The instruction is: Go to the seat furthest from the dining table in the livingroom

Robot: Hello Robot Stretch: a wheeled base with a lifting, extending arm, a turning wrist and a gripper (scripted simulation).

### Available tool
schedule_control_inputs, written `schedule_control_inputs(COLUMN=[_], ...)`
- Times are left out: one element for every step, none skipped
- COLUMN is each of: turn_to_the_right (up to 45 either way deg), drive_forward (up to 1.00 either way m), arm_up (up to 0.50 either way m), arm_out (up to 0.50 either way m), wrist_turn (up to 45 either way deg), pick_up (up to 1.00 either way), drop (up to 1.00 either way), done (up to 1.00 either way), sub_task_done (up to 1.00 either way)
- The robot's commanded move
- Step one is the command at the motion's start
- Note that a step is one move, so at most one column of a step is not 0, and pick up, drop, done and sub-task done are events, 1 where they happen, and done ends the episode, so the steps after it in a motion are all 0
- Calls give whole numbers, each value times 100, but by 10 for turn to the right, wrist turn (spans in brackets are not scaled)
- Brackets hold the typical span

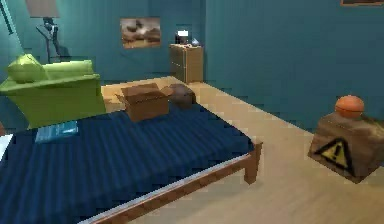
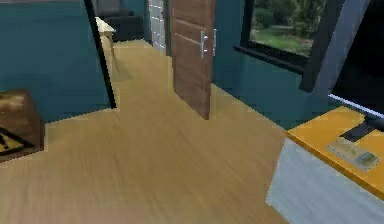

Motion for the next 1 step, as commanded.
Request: schedule_control_inputs(turn_to_the_right=[450], drive_forward=[0], arm_up=[0], arm_out=[0], wrist_turn=[0], pick_up=[0], drop=[0], done=[0], sub_task_done=[0])
